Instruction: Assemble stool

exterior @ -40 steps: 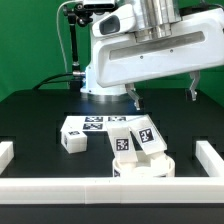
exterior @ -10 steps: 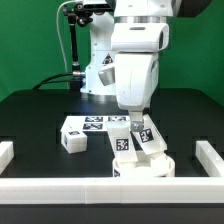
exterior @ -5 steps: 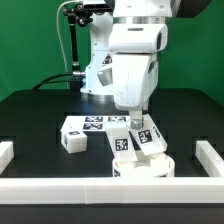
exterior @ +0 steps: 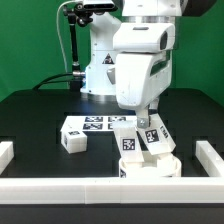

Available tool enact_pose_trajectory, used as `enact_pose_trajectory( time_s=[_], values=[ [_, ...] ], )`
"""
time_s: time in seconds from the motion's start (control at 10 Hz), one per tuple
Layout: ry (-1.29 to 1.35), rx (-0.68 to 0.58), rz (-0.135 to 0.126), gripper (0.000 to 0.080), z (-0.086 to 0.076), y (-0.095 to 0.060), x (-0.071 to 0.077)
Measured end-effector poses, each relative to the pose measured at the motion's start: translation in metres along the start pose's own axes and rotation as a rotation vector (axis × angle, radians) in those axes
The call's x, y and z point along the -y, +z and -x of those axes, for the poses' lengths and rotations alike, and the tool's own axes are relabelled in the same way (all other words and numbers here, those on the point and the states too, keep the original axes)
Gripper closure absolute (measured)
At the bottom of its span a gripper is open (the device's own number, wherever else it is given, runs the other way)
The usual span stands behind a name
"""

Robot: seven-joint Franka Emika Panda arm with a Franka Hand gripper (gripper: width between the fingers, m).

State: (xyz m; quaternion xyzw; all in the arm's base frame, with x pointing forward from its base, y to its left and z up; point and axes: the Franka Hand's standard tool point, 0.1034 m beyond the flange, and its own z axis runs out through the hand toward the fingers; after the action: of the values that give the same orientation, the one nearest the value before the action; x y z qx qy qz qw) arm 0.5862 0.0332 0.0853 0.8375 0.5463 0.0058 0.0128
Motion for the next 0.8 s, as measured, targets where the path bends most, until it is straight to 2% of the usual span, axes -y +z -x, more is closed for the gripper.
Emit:
enact_pose_trajectory(
  time_s=[0.3,0.6,0.8],
  values=[
    [0.046,-0.003,-0.002,0.0462,-0.005,0.001,0.002],
    [0.063,-0.014,-0.005,0.0462,-0.023,0.001,0.005],
    [0.072,-0.006,0.006,0.0462,-0.037,0.000,0.009]
  ],
)
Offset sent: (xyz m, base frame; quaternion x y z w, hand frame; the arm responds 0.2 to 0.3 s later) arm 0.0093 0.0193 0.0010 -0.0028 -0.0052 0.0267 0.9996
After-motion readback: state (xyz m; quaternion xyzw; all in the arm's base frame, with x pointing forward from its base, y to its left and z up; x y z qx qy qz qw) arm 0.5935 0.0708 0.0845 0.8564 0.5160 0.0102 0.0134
